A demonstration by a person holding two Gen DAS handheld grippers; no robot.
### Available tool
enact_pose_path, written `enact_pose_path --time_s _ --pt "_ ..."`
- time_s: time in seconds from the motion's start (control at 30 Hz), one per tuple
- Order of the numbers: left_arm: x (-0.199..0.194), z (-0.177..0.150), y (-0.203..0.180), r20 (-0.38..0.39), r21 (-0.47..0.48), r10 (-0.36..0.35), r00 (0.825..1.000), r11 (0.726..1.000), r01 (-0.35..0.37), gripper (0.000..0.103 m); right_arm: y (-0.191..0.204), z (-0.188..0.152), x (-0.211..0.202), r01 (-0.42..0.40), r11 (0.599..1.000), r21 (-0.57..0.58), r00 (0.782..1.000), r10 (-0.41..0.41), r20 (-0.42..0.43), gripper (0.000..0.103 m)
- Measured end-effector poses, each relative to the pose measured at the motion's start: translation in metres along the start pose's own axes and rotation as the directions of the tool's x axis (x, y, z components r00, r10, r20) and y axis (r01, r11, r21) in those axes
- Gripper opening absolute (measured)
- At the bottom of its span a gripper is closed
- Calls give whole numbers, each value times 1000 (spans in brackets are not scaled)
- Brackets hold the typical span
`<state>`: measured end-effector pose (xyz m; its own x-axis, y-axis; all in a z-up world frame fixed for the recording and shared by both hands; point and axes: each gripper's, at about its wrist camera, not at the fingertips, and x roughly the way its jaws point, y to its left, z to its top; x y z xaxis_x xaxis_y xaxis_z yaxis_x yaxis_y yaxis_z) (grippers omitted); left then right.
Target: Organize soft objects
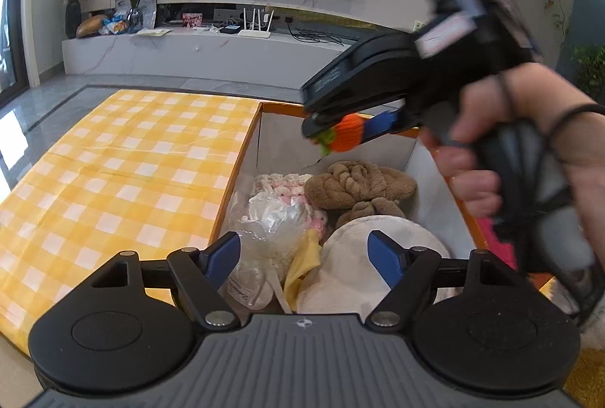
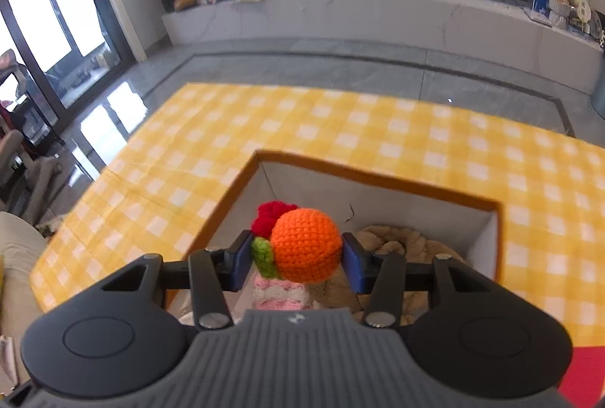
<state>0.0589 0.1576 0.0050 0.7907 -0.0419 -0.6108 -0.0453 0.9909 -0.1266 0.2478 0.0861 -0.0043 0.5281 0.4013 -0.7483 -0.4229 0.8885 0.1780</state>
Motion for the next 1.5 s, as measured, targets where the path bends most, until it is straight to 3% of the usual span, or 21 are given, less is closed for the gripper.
enact_pose_path --time_s 0.2,0.4,0.67,0.77,0.83,0.9,0.97,1.1,1.2,1.3,1.4,1.5 --pt "6 1 9 -1 -46 5 1000 999 -5 90 3 1 38 115 991 -67 993 -117 -24 49" --pt "7 2 20 -11 -98 -29 1000 995 28 90 5 -2 65 23 992 -122 996 -33 -78 49" --pt "6 2 22 -9 -144 -47 999 988 46 90 29 -12 96 23 942 -336 980 -87 -177 51" --pt "7 3 21 -14 -156 -48 999 987 45 90 31 -16 96 42 930 -366 982 -107 -157 60" --pt "7 3 21 -18 -160 -48 999 986 45 90 29 -17 87 27 935 -354 986 -83 -144 68" --pt "6 4 21 -15 -167 -47 999 985 44 90 29 -18 76 25 933 -359 991 -69 -112 83" --pt "3 5 21 -8 -171 -39 999 985 37 90 30 -19 64 51 921 -386 994 -84 -71 89" --pt "-8 9 15 36 -152 -4 999 988 9 90 25 -15 35 73 917 -391 996 -86 -16 92" --pt "-21 15 11 77 -176 82 994 982 -67 90 17 -11 4 47 935 -351 999 -42 22 94" --pt "-39 23 7 113 -189 169 979 971 -146 94 14 -5 -32 67 941 -333 995 -37 98 94" --pt "-59 25 -3 179 -168 241 954 963 -212 94 9 -2 -76 83 953 -292 984 -33 173 94" --pt "-77 28 -23 253 -94 278 927 960 -262 94 0 -12 -130 142 960 -242 953 -67 294 99"
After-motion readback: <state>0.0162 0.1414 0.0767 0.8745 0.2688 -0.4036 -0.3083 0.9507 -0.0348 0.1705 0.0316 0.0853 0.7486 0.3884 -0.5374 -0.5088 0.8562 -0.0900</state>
